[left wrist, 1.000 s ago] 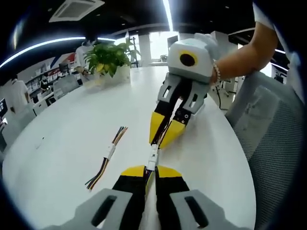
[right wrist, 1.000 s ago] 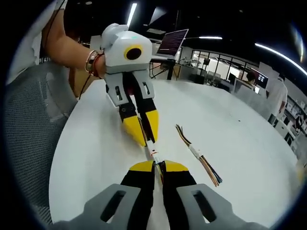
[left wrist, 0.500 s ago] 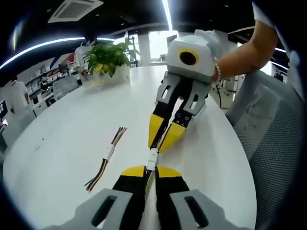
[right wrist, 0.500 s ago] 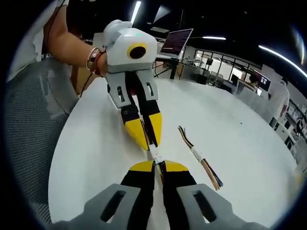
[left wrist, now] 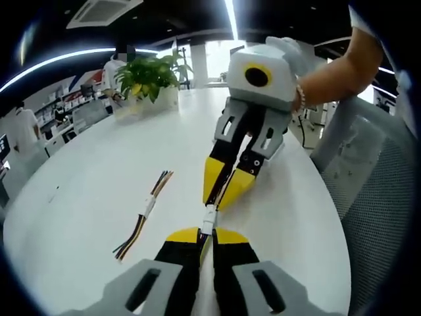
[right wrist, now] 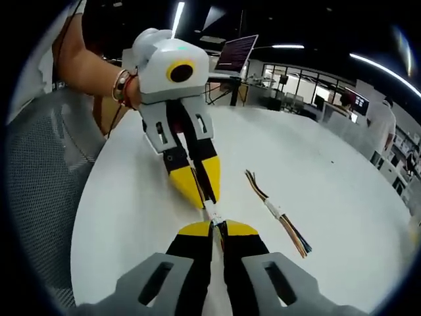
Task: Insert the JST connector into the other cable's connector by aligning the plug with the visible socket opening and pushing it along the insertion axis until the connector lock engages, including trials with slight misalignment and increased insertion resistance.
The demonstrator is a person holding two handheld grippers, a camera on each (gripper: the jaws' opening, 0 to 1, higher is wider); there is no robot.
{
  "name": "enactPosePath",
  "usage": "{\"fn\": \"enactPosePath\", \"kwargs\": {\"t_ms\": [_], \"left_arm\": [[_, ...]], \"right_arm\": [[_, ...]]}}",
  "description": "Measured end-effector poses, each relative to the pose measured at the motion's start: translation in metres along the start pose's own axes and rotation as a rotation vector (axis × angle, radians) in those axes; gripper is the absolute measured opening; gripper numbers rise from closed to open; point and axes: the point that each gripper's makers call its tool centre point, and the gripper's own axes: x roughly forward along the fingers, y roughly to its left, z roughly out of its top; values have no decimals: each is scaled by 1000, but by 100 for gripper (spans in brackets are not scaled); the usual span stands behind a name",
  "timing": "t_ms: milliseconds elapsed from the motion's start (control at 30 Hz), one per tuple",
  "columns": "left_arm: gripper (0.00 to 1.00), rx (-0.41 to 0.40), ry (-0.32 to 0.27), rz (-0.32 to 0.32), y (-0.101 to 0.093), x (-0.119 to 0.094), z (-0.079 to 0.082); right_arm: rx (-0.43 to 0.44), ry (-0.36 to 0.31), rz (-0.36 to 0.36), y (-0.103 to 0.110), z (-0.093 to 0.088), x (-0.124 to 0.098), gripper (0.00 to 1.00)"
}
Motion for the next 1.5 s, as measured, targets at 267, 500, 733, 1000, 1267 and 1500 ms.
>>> {"fn": "enactPosePath", "kwargs": {"t_ms": [267,500,733,1000,1267,1500], "left_arm": [[0,2,11,-7,-2,1,-2],[0,2,13,-11,-2,2,-2],[0,-4,10,-9,0,3,-1],[0,-2,20,-14,0,5,-2],[0,-3,21,-16,3,7,-2],[0,-5,8,-17,8,9,3]], "right_arm": [[5,8,4,1,-2,1,2],[8,11,6,2,-4,1,2],[24,5,1,0,-3,0,2],[26,13,-1,0,-6,1,2],[6,14,-5,-4,-6,1,2],[-2,15,-7,-10,-6,0,2]]}}
